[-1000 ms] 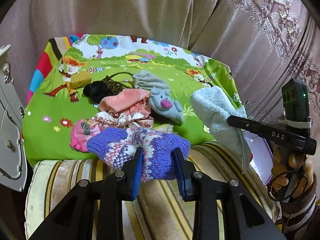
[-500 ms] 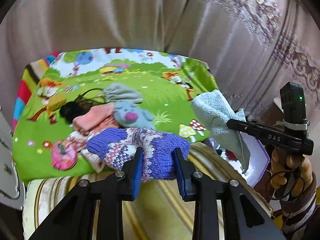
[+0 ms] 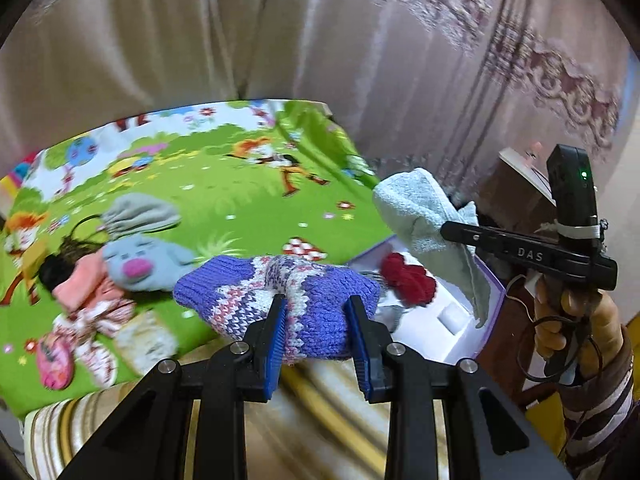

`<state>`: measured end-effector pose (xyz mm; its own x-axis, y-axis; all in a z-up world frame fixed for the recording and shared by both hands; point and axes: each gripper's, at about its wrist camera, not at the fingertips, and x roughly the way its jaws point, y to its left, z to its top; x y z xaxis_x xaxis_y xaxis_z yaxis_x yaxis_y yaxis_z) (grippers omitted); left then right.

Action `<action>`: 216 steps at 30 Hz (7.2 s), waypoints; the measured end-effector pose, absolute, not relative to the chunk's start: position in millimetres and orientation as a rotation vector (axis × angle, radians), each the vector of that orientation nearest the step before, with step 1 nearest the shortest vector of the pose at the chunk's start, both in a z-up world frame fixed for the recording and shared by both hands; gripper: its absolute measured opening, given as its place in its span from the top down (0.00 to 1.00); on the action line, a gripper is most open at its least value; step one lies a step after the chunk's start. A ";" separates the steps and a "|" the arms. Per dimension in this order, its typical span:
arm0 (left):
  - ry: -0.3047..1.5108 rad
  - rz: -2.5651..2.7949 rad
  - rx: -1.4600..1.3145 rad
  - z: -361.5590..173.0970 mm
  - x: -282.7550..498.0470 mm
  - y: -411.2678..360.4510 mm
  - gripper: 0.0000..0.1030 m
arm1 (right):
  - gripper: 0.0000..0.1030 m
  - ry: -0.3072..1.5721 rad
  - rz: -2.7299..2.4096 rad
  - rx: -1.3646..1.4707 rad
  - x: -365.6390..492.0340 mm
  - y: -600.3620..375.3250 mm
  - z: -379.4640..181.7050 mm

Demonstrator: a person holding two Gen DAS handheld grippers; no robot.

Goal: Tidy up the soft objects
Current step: 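Carry the towel and purple knitted sock into the box and open both tools, then move both open tools back over the pile of soft items, then grasp the yellow-topped foam sponge with the right tool while the left tool grasps the pink round pouch, then carry the sponge and pink pouch into the box and open both tools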

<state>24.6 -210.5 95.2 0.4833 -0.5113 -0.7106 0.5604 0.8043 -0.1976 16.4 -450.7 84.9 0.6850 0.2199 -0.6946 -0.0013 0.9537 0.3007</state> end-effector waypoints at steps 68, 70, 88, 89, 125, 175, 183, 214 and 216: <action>0.993 -0.685 -0.014 46.2 31.8 -242.0 0.49 | 0.52 0.836 0.081 0.267 -4.7 -476.3 70.9; 0.988 -0.660 -0.035 46.7 34.6 -228.4 0.49 | 0.52 0.841 0.106 0.243 0.4 -462.8 72.5; 0.961 -0.363 -0.239 37.1 43.4 -69.0 0.49 | 0.41 0.887 0.329 0.145 35.8 -350.3 78.2; 0.960 -0.351 -0.243 36.4 43.9 -62.5 0.49 | 0.41 0.893 0.342 0.136 38.6 -341.6 77.7; 1.121 -0.065 -0.259 -16.1 115.0 56.5 0.26 | 0.23 1.117 0.518 -0.089 120.7 -167.2 4.7; 0.992 -0.032 -0.092 6.1 109.9 42.2 0.30 | 0.36 1.075 0.500 -0.102 129.0 -152.6 -6.4; 0.958 -0.077 -0.091 23.5 98.9 13.4 0.30 | 0.36 1.017 0.475 -0.041 116.9 -175.5 12.2; 0.912 -0.465 0.075 54.2 53.2 -189.6 0.30 | 0.36 0.874 0.153 0.173 29.1 -394.3 54.4; 0.912 -0.491 0.092 55.1 48.4 -203.5 0.30 | 0.36 0.868 0.128 0.173 21.6 -409.5 54.8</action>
<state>48.4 -203.5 55.1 0.5101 -0.3693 -0.7768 0.4456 0.8859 -0.1286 21.6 -409.5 54.8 0.6400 0.1817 -0.7466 -0.0408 0.9783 0.2030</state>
